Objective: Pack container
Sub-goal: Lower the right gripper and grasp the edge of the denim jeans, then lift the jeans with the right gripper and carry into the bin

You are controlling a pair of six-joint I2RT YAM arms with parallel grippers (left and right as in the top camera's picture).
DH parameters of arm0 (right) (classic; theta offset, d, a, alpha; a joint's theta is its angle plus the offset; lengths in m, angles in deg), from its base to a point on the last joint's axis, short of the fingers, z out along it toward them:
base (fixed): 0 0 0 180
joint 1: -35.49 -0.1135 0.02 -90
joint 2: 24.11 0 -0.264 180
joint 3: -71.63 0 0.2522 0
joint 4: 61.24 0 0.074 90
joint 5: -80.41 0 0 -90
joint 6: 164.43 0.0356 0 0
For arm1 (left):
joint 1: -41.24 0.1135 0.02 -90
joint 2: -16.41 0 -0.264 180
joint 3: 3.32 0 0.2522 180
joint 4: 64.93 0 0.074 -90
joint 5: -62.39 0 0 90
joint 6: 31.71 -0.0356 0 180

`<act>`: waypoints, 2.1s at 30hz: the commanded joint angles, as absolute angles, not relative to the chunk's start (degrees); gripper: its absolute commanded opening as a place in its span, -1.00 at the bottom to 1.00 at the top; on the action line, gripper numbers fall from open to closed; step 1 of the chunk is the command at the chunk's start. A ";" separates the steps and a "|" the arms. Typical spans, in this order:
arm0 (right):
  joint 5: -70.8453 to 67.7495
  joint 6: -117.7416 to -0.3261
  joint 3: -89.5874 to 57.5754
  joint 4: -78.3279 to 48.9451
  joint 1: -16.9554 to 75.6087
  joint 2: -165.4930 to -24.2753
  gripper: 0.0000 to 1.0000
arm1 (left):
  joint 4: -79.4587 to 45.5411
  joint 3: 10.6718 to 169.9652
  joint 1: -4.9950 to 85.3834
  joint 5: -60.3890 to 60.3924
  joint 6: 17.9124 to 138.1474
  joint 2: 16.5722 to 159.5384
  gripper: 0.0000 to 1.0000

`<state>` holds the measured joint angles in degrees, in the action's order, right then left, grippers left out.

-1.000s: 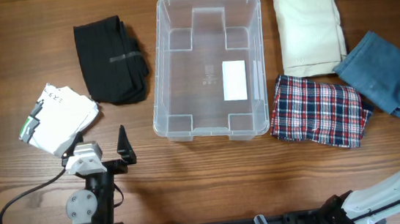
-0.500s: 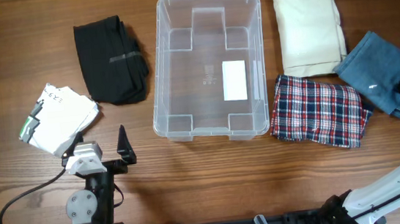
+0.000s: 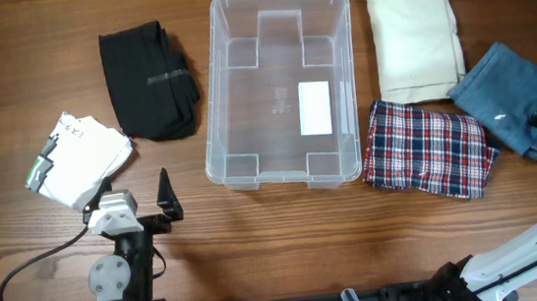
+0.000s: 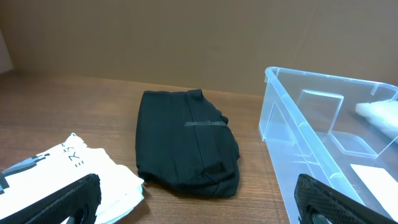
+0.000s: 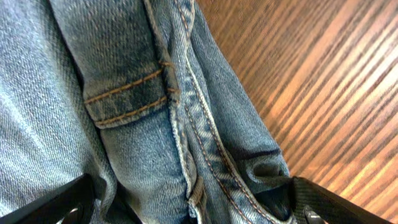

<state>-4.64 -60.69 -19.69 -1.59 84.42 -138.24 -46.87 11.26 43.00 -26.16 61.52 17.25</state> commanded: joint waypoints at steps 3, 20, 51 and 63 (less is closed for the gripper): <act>-8.31 -60.94 -17.48 3.15 85.29 -141.84 0.99 | -46.91 10.82 42.63 -25.70 60.40 16.97 1.00; -0.73 -60.91 -17.42 -0.34 85.16 -145.67 -0.09 | -46.91 10.82 42.63 -25.70 60.42 16.97 0.99; 43.77 -56.87 -22.81 -12.25 80.85 -96.23 -0.91 | -46.91 10.82 42.63 -25.72 60.42 16.97 0.99; 21.54 -50.27 -22.75 -30.40 32.31 -100.01 -0.91 | -46.91 10.82 42.63 -25.70 60.42 16.97 0.99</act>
